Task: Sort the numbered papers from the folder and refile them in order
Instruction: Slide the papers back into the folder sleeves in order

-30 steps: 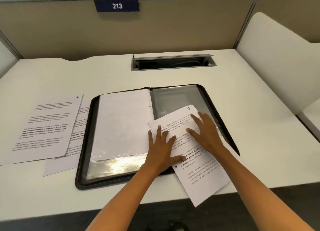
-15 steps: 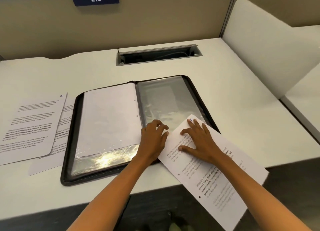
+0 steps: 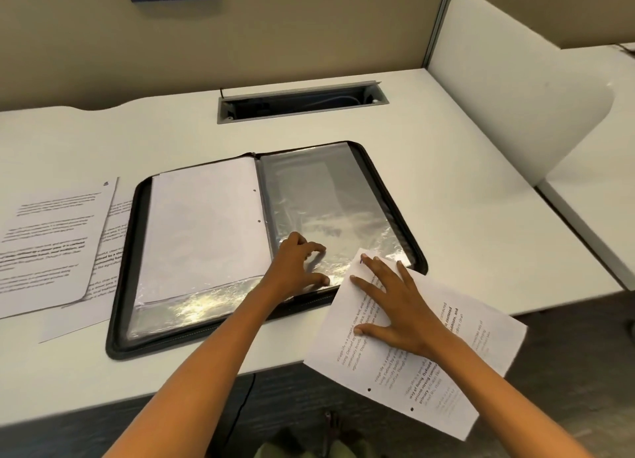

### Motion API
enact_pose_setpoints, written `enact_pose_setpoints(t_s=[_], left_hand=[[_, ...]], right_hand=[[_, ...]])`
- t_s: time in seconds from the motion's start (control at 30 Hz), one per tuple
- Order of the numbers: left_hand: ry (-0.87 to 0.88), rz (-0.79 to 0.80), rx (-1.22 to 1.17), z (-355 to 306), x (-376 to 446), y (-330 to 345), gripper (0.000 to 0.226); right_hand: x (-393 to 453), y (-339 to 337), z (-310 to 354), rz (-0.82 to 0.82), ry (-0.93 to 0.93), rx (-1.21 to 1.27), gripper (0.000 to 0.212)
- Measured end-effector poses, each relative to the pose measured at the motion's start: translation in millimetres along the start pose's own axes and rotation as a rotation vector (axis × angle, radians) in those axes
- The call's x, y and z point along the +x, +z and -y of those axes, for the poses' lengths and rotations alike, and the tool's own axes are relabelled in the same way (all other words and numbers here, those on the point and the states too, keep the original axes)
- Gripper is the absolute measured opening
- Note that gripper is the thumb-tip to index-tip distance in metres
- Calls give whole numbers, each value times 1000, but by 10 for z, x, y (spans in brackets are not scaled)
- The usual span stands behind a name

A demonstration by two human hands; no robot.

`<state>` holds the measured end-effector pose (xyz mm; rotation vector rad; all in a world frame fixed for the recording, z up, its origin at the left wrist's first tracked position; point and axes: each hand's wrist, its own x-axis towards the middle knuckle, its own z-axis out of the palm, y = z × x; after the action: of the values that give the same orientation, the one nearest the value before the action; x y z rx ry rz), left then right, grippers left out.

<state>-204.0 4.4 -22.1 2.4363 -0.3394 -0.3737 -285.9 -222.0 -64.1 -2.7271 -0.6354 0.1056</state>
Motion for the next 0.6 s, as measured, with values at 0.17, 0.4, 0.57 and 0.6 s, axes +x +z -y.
enact_pose_setpoints(t_s=[0.17, 0.4, 0.57, 0.6], left_hand=[[14, -5, -26, -8, -41, -17, 53], [39, -53, -43, -33, -77, 19, 15], [42, -125, -54, -30, -109, 57, 4], [29, -140, -65, -30, -120, 62, 3]], right_hand=[[-81, 22, -2, 28, -5, -60, 90], [-91, 33, -32, 5, -57, -83, 82], [-73, 54, 16, -96, -116, -116, 74], [-76, 67, 29, -122, -130, -131, 71]])
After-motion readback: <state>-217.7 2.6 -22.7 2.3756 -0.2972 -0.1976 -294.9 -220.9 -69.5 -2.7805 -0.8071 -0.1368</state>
